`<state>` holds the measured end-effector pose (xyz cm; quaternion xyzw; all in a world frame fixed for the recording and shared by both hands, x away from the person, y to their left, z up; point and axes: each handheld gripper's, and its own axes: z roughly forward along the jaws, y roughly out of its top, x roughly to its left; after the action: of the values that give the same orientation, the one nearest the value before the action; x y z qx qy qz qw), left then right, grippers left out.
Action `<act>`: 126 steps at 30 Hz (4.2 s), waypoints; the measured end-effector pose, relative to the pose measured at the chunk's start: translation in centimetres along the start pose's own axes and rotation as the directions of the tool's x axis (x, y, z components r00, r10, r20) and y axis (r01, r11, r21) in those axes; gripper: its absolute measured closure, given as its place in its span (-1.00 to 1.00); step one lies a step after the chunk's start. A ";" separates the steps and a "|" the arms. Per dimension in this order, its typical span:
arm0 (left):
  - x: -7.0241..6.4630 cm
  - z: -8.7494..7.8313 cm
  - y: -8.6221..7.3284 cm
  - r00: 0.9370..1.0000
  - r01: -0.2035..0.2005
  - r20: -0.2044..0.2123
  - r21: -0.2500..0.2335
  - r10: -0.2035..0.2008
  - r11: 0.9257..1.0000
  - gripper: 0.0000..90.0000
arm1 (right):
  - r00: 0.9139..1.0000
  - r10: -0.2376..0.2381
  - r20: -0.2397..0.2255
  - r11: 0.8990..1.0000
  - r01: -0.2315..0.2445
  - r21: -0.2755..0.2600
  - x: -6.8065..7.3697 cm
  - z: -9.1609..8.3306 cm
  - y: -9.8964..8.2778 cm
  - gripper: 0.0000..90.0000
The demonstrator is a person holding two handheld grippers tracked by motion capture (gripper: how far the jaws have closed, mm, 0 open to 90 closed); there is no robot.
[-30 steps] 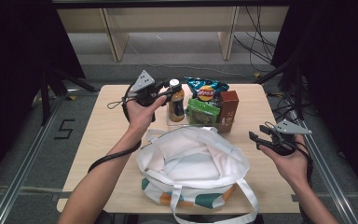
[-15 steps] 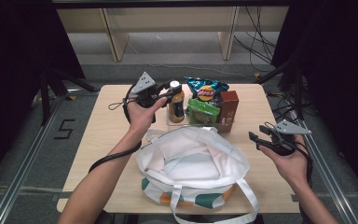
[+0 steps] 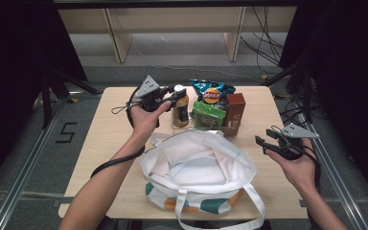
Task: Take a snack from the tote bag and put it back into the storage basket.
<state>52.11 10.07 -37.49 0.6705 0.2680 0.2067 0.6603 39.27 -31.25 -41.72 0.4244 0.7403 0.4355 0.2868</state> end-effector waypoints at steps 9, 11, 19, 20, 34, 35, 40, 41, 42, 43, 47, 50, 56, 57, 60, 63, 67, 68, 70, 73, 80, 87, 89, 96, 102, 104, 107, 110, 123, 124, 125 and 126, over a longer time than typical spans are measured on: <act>0.2 -0.2 -0.2 1.000 0.000 -0.001 0.002 0.000 1.000 0.30 | 1.000 0.013 -0.006 1.000 -0.013 0.012 0.1 0.0 0.0 0.07; 0.3 -0.1 -0.2 1.000 0.004 -0.001 -0.004 -0.004 1.000 0.30 | 1.000 0.022 -0.009 1.000 -0.022 0.019 0.2 0.0 0.0 0.07; 0.2 0.2 -0.1 1.000 0.005 -0.005 0.001 -0.005 1.000 0.30 | 1.000 -0.024 -0.005 1.000 0.024 0.000 -0.1 0.0 0.1 0.07; 0.2 0.3 -0.1 1.000 0.006 -0.006 0.001 -0.006 1.000 0.30 | 1.000 -0.021 -0.003 1.000 0.021 0.001 -0.1 0.0 0.1 0.07; 0.4 0.9 -0.6 1.000 0.011 -0.006 0.009 -0.011 1.000 0.30 | 1.000 -0.003 -0.012 1.000 0.004 0.017 0.1 0.0 0.0 0.07; 0.5 0.9 -0.7 1.000 0.009 -0.004 0.014 -0.009 1.000 0.30 | 1.000 0.001 -0.015 1.000 -0.001 0.018 0.1 0.0 0.0 0.07; 0.6 1.0 -1.1 1.000 0.011 -0.017 0.024 -0.011 1.000 0.30 | 1.000 0.000 -0.016 1.000 0.000 0.017 0.2 0.0 0.0 0.07; 0.7 1.0 -1.1 1.000 0.009 -0.017 0.026 -0.009 1.000 0.30 | 1.000 0.007 -0.016 1.000 -0.007 0.020 0.2 0.0 0.0 0.07; 0.7 1.0 -1.2 1.000 0.014 -0.017 0.026 -0.013 1.000 0.30 | 1.000 0.006 -0.014 1.000 -0.005 0.023 0.2 0.0 0.0 0.07; 0.7 1.0 -1.2 1.000 0.015 -0.017 0.026 -0.015 1.000 0.30 | 1.000 0.005 -0.013 1.000 -0.005 0.019 0.2 0.0 0.0 0.07; 0.8 1.0 -1.5 1.000 0.017 -0.019 0.035 -0.017 0.999 0.30 | 1.000 0.006 -0.016 1.000 -0.005 0.021 0.2 0.1 0.0 0.07; 0.9 1.0 -1.8 1.000 0.017 -0.020 0.042 -0.016 0.999 0.30 | 0.999 0.028 -0.018 0.999 -0.028 0.027 0.4 0.0 0.0 0.07; 1.1 1.1 -2.4 0.999 0.026 -0.025 0.060 -0.024 0.998 0.30 | 0.999 0.029 -0.018 0.999 -0.028 0.026 0.4 0.0 0.0 0.07; 1.1 1.1 -2.4 0.999 0.030 -0.028 0.060 -0.029 0.998 0.30 | 1.000 0.011 -0.012 1.000 -0.010 0.015 0.3 0.1 0.0 0.07; 1.2 1.2 -2.6 0.999 0.030 -0.030 0.064 -0.029 0.997 0.30 | 1.000 -0.006 -0.011 1.000 0.006 0.011 0.2 0.1 0.0 0.07; 1.2 1.2 -2.7 0.999 0.028 -0.026 0.069 -0.026 0.997 0.30 | 1.000 0.000 -0.013 1.000 0.000 0.011 0.2 0.1 0.0 0.07; 1.1 1.3 -2.9 0.999 0.030 -0.026 0.074 -0.029 0.997 0.30 | 1.000 0.014 -0.005 1.000 -0.014 0.001 0.3 0.2 -0.1 0.07; 1.1 1.3 -3.0 0.999 0.032 -0.025 0.078 -0.030 0.996 0.30 | 1.000 0.012 -0.009 1.000 -0.012 0.004 0.3 0.2 -0.1 0.07; 1.1 1.4 -3.1 0.999 0.029 -0.025 0.081 -0.027 0.996 0.30 | 1.000 0.002 -0.007 1.000 -0.002 -0.002 0.3 0.2 0.0 0.07; 1.2 1.4 -3.3 0.999 0.027 -0.027 0.087 -0.025 0.996 0.30 | 1.000 0.028 -0.013 1.000 -0.028 0.014 0.4 0.1 -0.1 0.07; 1.2 1.6 -3.8 0.999 0.038 -0.033 0.100 -0.035 0.994 0.30 | 1.000 0.019 -0.009 1.000 -0.019 0.013 0.4 0.2 -0.1 0.07; 1.3 1.6 -4.3 0.999 0.042 -0.038 0.114 -0.038 0.993 0.30 | 1.000 0.009 -0.011 1.000 -0.009 0.017 0.3 0.1 -0.1 0.07; 1.4 1.6 -4.4 0.999 0.041 -0.039 0.117 -0.037 0.992 0.30 | 1.000 0.022 -0.015 0.999 -0.022 0.027 0.4 0.1 -0.1 0.07; 1.5 1.7 -4.7 0.999 0.040 -0.038 0.127 -0.035 0.991 0.30 | 1.000 0.000 -0.017 1.000 0.000 0.028 0.3 0.2 -0.1 0.07; 1.5 1.7 -5.1 0.998 0.046 -0.045 0.131 -0.040 0.990 0.30 | 1.000 0.001 -0.016 1.000 -0.001 0.026 0.3 0.1 -0.1 0.07; 1.5 1.8 -5.2 0.998 0.043 -0.043 0.138 -0.038 0.990 0.29 | 1.000 0.001 -0.016 1.000 0.000 0.027 0.3 0.1 -0.1 0.07; 1.5 1.8 -5.3 0.998 0.044 -0.042 0.140 -0.039 0.989 0.29 | 1.000 0.002 -0.017 1.000 -0.002 0.028 0.3 0.2 -0.1 0.07; 1.5 1.8 -5.3 0.998 0.045 -0.045 0.141 -0.039 0.989 0.29 | 1.000 0.014 -0.016 0.999 -0.013 0.030 0.4 0.2 -0.2 0.07; 1.5 1.6 -4.9 0.999 0.038 -0.041 0.138 -0.033 0.990 0.23 | 1.000 0.008 -0.020 1.000 -0.008 0.029 0.3 0.1 0.0 0.07; 1.5 1.6 -4.8 0.999 0.038 -0.042 0.136 -0.032 0.990 0.22 | 1.000 0.018 -0.020 0.999 -0.018 0.032 0.4 0.1 -0.1 0.07; 1.6 1.5 -4.8 0.999 0.036 -0.043 0.140 -0.030 0.990 0.21 | 1.000 0.010 -0.020 0.999 -0.010 0.031 0.4 0.1 -0.2 0.07; 1.6 1.5 -4.8 0.998 0.035 -0.047 0.146 -0.029 0.989 0.19 | 1.000 -0.005 -0.018 1.000 0.005 0.024 0.3 0.2 -0.2 0.07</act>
<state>53.84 9.83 -42.49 0.7081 0.3078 0.1907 0.6062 39.21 -30.92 -41.97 0.4222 0.7490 0.4295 0.2762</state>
